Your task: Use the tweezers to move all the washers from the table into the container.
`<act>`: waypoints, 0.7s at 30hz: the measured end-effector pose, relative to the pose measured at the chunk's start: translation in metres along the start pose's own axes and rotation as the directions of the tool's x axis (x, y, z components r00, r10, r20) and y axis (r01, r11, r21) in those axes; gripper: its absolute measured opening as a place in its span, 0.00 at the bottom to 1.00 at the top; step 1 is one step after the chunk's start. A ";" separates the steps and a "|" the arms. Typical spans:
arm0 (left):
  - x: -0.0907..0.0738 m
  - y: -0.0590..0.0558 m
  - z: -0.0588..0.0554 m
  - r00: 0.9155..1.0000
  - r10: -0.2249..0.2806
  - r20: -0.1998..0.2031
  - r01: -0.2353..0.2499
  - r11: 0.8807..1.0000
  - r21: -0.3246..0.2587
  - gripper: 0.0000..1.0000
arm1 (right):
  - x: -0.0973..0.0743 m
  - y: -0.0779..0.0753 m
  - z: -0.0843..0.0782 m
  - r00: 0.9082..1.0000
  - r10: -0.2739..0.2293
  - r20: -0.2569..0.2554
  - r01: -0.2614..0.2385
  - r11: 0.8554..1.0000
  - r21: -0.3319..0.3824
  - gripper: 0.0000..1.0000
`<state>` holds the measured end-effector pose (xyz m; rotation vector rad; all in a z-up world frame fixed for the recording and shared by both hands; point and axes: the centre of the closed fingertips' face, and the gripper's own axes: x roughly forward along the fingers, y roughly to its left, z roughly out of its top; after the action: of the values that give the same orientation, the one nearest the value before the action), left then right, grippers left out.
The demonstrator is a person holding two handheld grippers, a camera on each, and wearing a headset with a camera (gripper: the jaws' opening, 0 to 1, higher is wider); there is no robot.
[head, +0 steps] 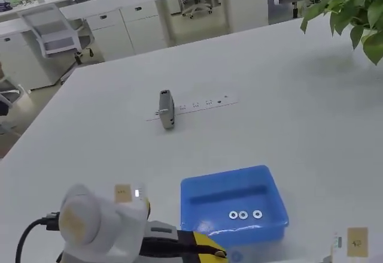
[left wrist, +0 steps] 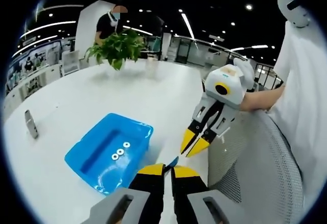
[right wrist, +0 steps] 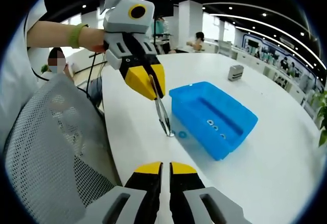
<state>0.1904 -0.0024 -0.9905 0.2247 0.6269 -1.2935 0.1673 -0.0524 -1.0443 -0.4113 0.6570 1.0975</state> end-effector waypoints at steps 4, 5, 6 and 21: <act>-0.002 0.002 -0.001 1.000 0.014 0.000 -0.014 1.000 -0.020 0.00 | 0.000 0.001 0.002 1.000 0.003 0.005 -0.003 1.000 -0.004 0.01; -0.002 0.002 -0.002 1.000 0.012 -0.002 -0.012 1.000 -0.027 0.00 | -0.001 0.002 0.004 1.000 0.008 0.019 -0.008 1.000 0.001 0.01; -0.002 0.001 -0.002 1.000 0.012 -0.002 -0.012 0.999 -0.030 0.00 | -0.001 0.003 0.007 0.999 0.014 0.033 -0.015 1.000 0.011 0.01; -0.001 -0.027 -0.008 0.998 -0.056 -0.029 0.054 0.997 -0.058 0.00 | 0.003 0.017 0.012 0.996 0.073 0.049 -0.073 0.997 -0.013 0.04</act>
<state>0.1621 -0.0052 -0.9913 0.1813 0.6998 -1.3251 0.1555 -0.0362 -1.0375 -0.3711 0.6261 1.1779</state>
